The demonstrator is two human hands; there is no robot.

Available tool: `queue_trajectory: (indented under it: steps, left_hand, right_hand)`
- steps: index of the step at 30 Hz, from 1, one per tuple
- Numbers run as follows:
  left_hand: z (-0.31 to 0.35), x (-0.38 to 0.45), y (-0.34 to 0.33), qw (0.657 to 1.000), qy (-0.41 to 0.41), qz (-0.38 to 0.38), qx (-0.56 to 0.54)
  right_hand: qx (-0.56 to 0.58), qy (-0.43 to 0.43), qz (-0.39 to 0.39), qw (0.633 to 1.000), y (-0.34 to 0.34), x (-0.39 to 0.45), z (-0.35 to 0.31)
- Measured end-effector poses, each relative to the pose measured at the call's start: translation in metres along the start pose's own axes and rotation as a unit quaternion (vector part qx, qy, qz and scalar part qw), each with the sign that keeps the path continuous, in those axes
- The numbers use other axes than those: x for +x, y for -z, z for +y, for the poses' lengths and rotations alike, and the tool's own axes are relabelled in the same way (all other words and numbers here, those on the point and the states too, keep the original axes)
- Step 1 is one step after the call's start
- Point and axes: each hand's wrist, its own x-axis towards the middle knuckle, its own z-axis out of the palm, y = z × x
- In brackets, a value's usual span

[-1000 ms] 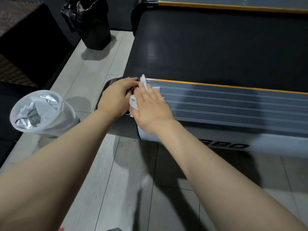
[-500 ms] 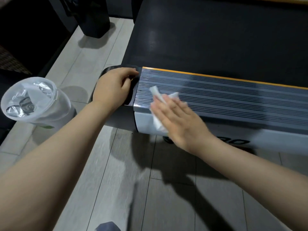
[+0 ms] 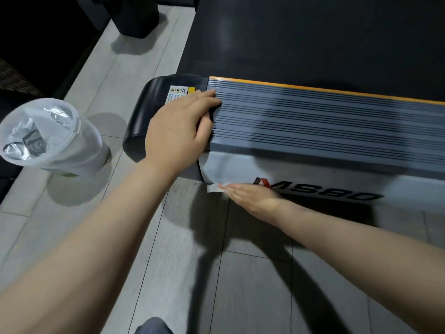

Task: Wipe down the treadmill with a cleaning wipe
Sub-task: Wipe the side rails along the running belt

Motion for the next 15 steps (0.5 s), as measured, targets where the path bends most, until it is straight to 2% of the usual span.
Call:
queue_trajectory:
  steps: [1,3,7,9,11,13,15]
  left_hand:
    - [0.000,0.000,0.000,1.000,-0.001,0.000,-0.001]
    - [0.000,0.000,0.002,1.000,-0.006,-0.007,0.000]
    - [0.007,-0.001,-0.003,1.000,-0.001,-0.002,0.027]
    - [0.014,-0.004,-0.003,0.999,-0.014,0.008,0.040]
    - [0.025,-0.010,-0.005,0.997,-0.065,-0.014,0.043]
    - [0.039,-0.024,-0.013,0.990,-0.118,-0.038,0.066]
    - [0.050,-0.039,-0.025,0.985,-0.136,-0.038,0.097]
  right_hand:
    - [0.019,-0.051,0.063,0.997,-0.003,-0.007,0.005]
    - [0.039,-0.113,0.129,0.984,-0.004,-0.027,0.018]
    - [0.087,-0.177,0.130,0.972,-0.002,-0.077,0.047]
    - [0.030,-0.073,0.064,0.995,-0.007,-0.080,0.035]
    - [-0.029,0.029,-0.003,0.999,-0.010,-0.080,0.022]
    - [-0.037,0.053,-0.018,0.998,-0.008,-0.080,0.019]
    - [-0.069,0.070,-0.026,0.995,-0.002,-0.085,0.028]
